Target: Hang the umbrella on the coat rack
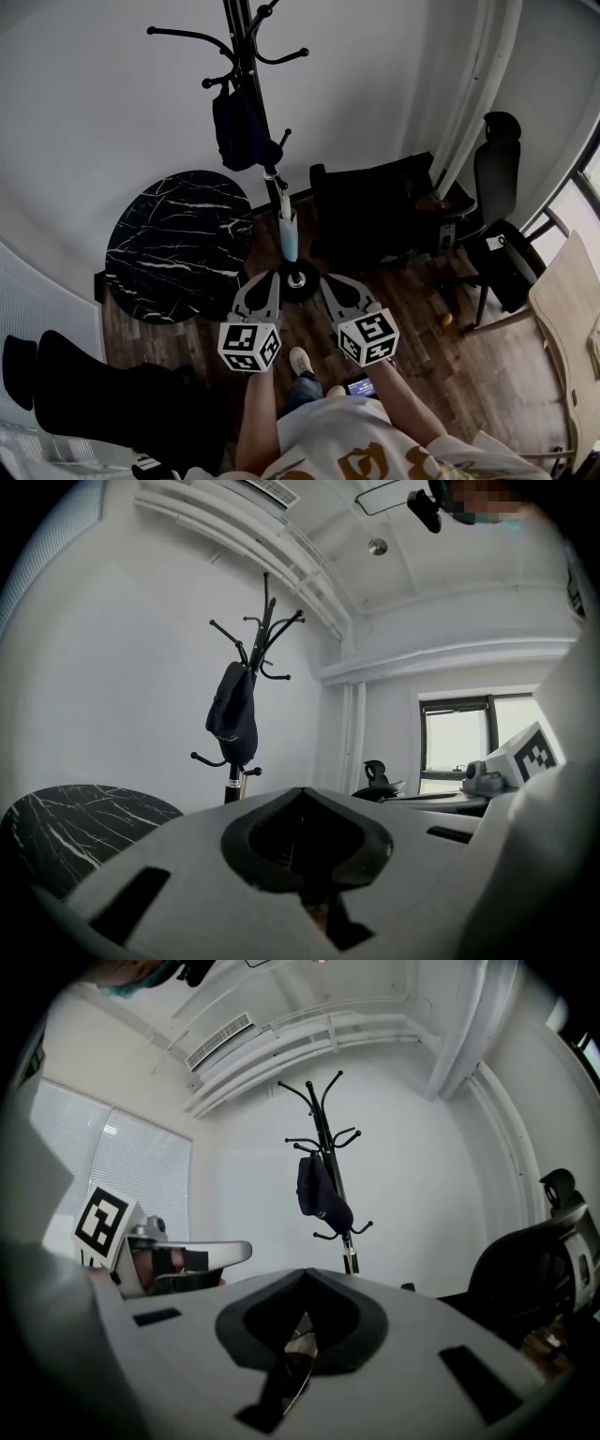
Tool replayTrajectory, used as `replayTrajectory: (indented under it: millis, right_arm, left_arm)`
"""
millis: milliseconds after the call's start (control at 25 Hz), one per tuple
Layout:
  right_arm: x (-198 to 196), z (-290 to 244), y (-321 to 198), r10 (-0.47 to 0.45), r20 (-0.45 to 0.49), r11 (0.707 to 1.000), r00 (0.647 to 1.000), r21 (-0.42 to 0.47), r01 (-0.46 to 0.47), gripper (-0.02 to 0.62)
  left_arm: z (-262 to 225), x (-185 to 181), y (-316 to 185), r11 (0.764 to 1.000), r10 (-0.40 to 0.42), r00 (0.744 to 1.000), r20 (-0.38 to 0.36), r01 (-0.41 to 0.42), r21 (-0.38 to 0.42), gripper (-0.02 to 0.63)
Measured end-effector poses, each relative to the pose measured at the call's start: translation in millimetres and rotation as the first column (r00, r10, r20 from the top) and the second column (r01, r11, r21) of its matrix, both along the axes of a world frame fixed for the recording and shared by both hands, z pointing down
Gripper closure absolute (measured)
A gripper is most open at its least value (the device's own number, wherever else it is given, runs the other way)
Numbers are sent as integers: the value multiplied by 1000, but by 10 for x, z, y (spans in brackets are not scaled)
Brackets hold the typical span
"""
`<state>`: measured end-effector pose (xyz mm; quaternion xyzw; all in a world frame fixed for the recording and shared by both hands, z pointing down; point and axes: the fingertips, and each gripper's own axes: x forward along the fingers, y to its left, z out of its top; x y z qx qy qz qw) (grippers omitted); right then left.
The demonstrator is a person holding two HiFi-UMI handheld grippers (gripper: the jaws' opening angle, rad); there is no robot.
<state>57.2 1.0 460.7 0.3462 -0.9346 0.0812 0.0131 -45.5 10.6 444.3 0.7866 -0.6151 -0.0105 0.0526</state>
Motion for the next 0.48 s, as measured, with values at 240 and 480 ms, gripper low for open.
replayTrajectory:
  millis: [240, 480]
  right_arm:
    - [-9, -7, -47, 0, -2, 1000, 1000, -3, 0, 584]
    - [-18, 15, -90, 7, 6, 1000, 1000, -17, -7, 584]
  left_arm:
    - [-1, -21, -26, 1000, 2, 1000, -3, -2, -4, 586]
    - [26, -57, -65, 1000, -3, 1000, -9, 3, -7, 586]
